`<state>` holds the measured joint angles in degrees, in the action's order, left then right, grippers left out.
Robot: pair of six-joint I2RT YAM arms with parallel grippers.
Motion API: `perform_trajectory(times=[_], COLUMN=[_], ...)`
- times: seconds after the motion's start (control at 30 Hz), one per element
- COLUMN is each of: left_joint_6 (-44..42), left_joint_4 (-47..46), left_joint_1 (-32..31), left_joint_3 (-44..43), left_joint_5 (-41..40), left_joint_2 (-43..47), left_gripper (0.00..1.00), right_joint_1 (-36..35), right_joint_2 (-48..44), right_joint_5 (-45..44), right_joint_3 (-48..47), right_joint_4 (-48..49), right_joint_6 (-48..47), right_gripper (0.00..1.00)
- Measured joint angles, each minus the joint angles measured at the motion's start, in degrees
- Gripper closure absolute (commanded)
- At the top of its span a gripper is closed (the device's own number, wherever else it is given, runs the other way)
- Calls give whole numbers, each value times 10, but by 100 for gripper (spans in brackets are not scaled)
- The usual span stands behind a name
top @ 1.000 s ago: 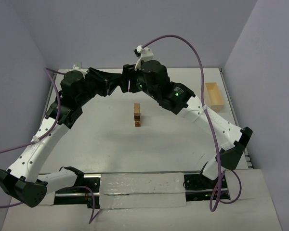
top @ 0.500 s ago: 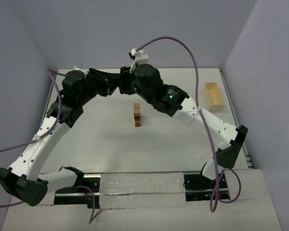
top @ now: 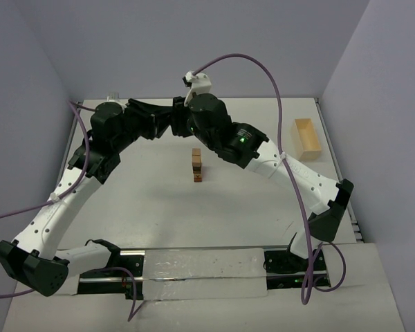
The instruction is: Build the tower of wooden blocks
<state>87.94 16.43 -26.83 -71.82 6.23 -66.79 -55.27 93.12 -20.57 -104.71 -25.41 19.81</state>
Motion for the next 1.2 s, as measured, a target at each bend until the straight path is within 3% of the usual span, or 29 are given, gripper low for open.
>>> perform_trajectory(times=[0.03, 0.07, 0.2, 0.37, 0.57, 0.73, 0.93, 1.2], left_joint_6=[0, 1, -12, -51, -182, -319, -443, -504], left_joint_4=[2, 4, 12, 15, 32, 81, 127, 172], left_joint_1=[0, -1, 8, 63, 142, 174, 196, 209], left_joint_3=[1, 2, 16, 53, 44, -41, -126, -97], left_joint_5=[2, 4, 11, 27, 35, 24, 25, 42], left_joint_2=[0, 1, 7, 26, 37, 23, -19, -29], left_gripper=[5, 1, 1, 1, 1, 1, 1, 1], right_joint_1=[0, 0, 3, 34, 161, 285, 326, 334], right_joint_2=[0, 0, -3, -47, -162, -217, -149, -29], right_joint_5=[-1, -3, -8, -1, 14, 31, 79, 107], right_joint_3=[0, 0, 6, 59, 210, 366, 458, 464], right_joint_4=[2, 4, 10, 12, 43, 93, 118, 170], right_joint_6=[-2, -3, -15, -32, -49, -67, -68, -38], right_gripper=[100, 100, 100, 100, 100, 100, 100, 100])
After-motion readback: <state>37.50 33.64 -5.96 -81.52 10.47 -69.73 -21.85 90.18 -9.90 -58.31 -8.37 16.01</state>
